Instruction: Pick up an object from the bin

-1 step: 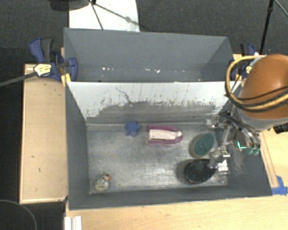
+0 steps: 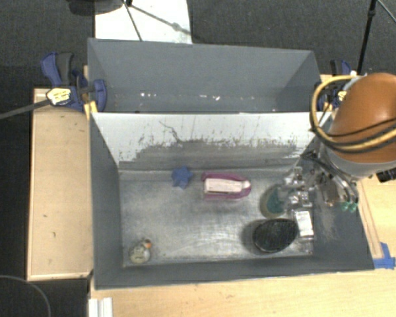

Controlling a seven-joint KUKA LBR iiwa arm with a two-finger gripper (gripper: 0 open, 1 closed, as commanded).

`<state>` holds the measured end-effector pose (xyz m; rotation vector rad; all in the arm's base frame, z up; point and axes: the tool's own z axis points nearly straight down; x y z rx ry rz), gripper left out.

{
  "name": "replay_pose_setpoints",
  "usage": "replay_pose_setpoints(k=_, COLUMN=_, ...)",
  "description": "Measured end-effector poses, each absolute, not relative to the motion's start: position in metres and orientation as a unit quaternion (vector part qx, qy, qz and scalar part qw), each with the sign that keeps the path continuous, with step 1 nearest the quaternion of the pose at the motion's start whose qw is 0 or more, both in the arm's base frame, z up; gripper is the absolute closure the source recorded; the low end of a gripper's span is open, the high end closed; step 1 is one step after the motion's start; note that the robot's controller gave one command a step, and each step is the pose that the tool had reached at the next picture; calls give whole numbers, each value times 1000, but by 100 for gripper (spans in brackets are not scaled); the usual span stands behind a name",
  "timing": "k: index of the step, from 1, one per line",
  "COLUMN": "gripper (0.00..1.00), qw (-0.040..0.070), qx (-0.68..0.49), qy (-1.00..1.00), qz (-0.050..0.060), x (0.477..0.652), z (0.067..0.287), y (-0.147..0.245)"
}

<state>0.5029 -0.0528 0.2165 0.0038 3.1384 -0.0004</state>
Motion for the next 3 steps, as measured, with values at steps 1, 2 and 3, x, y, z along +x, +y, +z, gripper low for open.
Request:
replay_pose_setpoints(k=1, gripper=100, qw=-1, qx=-86, qy=996, qz=0, x=483, z=160, y=-45)
replay_pose_setpoints(k=2, gripper=0, qw=1, qx=-87, qy=996, qz=0, x=484, z=161, y=-45)
replay_pose_setpoints(k=3, gripper=0, qw=1, qx=-162, qy=987, qz=0, x=489, z=77, y=-49)
